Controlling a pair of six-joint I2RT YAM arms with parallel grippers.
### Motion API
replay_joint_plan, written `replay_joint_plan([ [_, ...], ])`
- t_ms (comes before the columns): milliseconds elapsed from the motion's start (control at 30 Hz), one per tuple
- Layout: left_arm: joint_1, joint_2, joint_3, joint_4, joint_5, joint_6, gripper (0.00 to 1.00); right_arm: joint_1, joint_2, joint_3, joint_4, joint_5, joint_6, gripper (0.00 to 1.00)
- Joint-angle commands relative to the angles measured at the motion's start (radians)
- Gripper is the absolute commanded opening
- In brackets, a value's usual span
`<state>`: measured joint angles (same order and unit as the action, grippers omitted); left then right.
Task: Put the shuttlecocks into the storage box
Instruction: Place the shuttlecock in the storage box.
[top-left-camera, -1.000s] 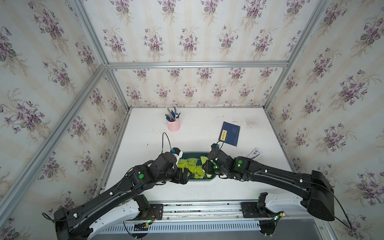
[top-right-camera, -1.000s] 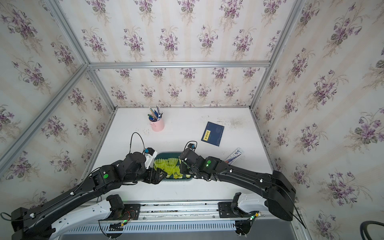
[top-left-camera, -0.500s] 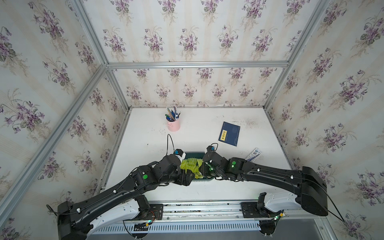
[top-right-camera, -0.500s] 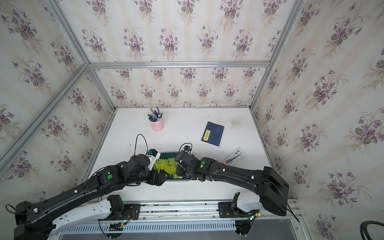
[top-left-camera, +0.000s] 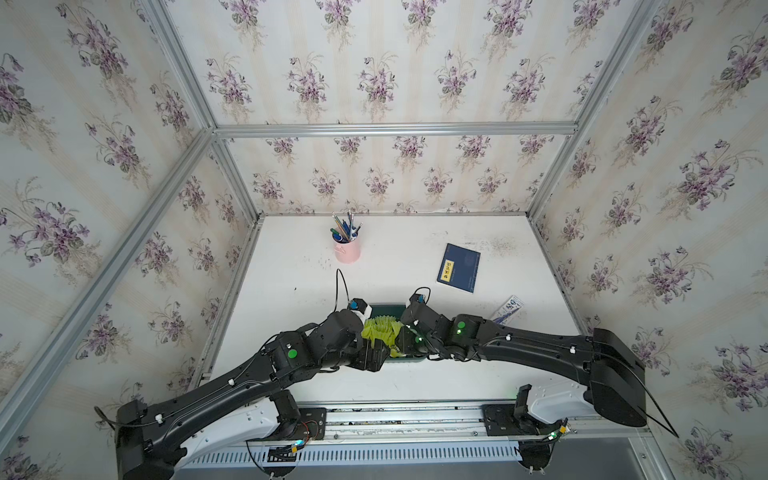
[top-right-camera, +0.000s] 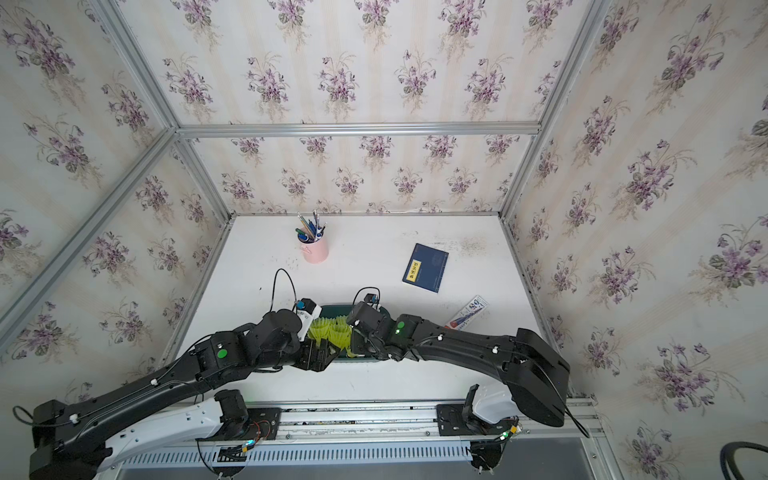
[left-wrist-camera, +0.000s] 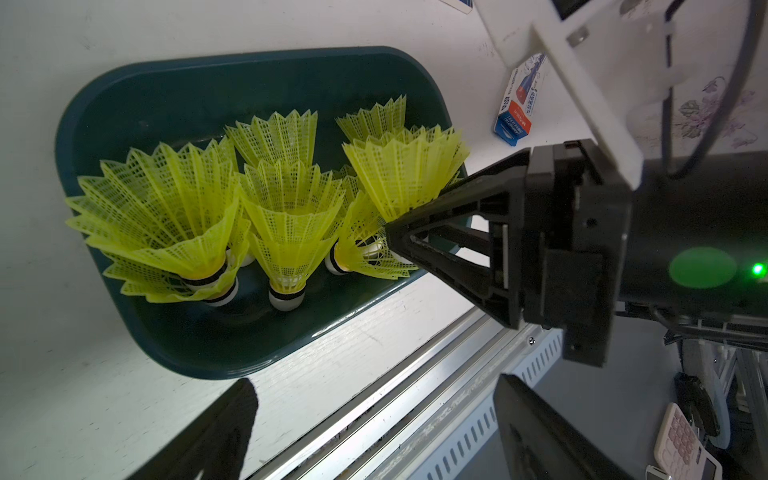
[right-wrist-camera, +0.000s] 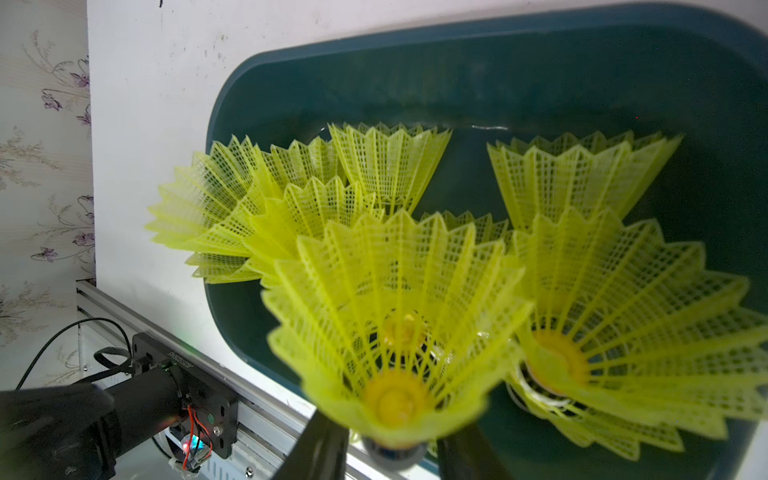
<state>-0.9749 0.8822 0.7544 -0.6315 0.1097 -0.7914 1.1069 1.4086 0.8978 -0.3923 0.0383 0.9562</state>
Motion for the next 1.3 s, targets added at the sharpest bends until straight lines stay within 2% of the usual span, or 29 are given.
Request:
replay_joint_plan([
  [0,0.002,-0.002,-0.004,0.023,-0.009,-0.003,0.93,0.002,-0.01,0.007,-0.026,0.005,-0.017,0.42],
  [400,0.001,0.004,-0.007,0.03,-0.024,-0.015,0.92,0.002,-0.035,0.086,-0.109,0.015,-0.035,0.45],
  [900,0.002,0.031,0.029,-0.003,-0.07,-0.053,0.92,-0.049,-0.072,0.151,-0.21,0.004,-0.088,0.55],
  [1000,0.018,0.036,0.05,-0.018,-0.064,-0.054,0.92,-0.088,-0.068,0.204,-0.249,0.023,-0.128,0.62],
  [1100,0.08,0.026,0.064,-0.032,-0.024,-0.054,0.94,-0.154,-0.071,0.249,-0.276,0.02,-0.18,0.71],
  [1133,0.113,0.019,0.073,-0.045,-0.01,-0.048,0.95,-0.184,-0.075,0.26,-0.283,0.017,-0.197,0.88],
  [1167,0.151,0.015,0.084,-0.056,0.009,-0.038,0.97,-0.214,-0.079,0.269,-0.287,0.014,-0.216,1.0],
  [1267,0.256,0.004,0.135,-0.113,0.028,0.009,1.0,-0.33,-0.096,0.279,-0.292,-0.02,-0.263,1.0],
])
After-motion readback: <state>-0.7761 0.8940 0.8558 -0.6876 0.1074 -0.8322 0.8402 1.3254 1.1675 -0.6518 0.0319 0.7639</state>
